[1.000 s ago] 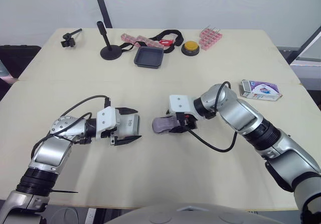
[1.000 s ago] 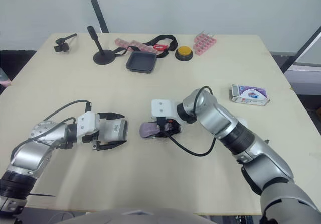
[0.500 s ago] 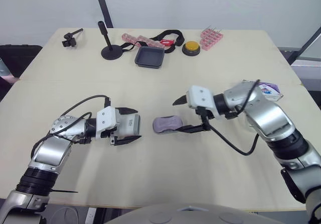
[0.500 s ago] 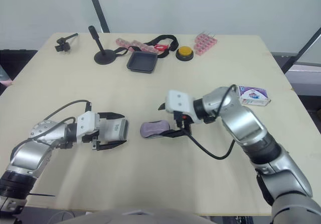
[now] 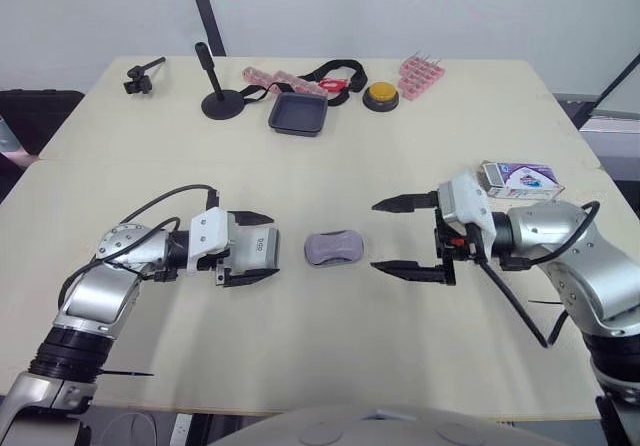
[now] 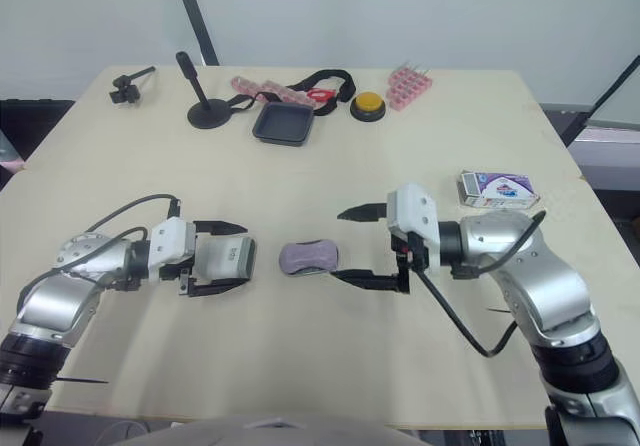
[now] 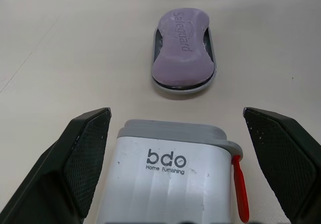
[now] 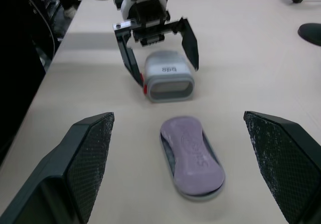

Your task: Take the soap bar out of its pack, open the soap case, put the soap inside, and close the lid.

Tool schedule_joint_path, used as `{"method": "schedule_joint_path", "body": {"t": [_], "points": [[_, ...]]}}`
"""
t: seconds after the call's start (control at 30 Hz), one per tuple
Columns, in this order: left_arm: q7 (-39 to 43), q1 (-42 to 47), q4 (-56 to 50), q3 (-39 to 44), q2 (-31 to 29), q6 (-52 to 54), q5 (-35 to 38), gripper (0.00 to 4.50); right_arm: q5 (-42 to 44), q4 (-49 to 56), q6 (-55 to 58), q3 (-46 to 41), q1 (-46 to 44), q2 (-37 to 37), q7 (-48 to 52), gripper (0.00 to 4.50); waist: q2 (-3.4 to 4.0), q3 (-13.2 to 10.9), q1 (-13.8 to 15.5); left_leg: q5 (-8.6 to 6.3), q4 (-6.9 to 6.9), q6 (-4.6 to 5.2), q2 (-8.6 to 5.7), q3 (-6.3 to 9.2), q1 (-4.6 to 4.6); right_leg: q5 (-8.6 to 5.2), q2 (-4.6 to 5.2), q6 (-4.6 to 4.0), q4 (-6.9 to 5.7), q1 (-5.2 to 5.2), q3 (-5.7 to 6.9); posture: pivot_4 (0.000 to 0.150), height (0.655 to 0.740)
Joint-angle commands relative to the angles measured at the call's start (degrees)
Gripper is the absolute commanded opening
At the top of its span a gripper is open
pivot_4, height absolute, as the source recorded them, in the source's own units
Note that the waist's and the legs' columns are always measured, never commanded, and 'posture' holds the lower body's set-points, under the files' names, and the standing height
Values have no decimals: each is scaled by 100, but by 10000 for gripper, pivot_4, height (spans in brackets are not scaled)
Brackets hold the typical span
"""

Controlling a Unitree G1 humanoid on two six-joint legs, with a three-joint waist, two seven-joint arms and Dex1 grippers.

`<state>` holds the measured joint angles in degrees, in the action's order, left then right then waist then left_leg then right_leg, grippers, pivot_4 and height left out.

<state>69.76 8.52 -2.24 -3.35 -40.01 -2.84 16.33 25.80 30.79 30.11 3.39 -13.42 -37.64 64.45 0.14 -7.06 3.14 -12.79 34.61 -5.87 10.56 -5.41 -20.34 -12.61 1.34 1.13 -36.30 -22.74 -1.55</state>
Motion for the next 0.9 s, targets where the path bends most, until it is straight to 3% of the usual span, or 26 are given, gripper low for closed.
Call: {"method": "schedule_joint_path", "body": {"t": [0.03, 0.43, 0.9], "points": [[57, 110, -34, 101, -89, 75, 147, 45000, -128, 69, -374, 91, -16, -137, 13, 44663, 0, 0, -6, 0, 0, 0, 0, 0, 0, 0, 0, 0, 0, 0, 0, 1500, 7400], [378, 155, 179, 562, -372, 496, 678, 45000, -219, -582, -1176, 97, 366, -340, 257, 44663, -1, 1, -25, 1, 0, 3, -1, 0, -5, -14, 3, -24, 2, -1, 3, 1500, 7400], [926, 462, 988, 88, -670, -290, -49, 45000, -221, -615, -1305, 235, 360, -257, 20, 44663, -1, 1, -6, 2, -1, 7, -2, 1, -6, -14, 5, -24, 3, -1, 6, 1500, 7400]]}}
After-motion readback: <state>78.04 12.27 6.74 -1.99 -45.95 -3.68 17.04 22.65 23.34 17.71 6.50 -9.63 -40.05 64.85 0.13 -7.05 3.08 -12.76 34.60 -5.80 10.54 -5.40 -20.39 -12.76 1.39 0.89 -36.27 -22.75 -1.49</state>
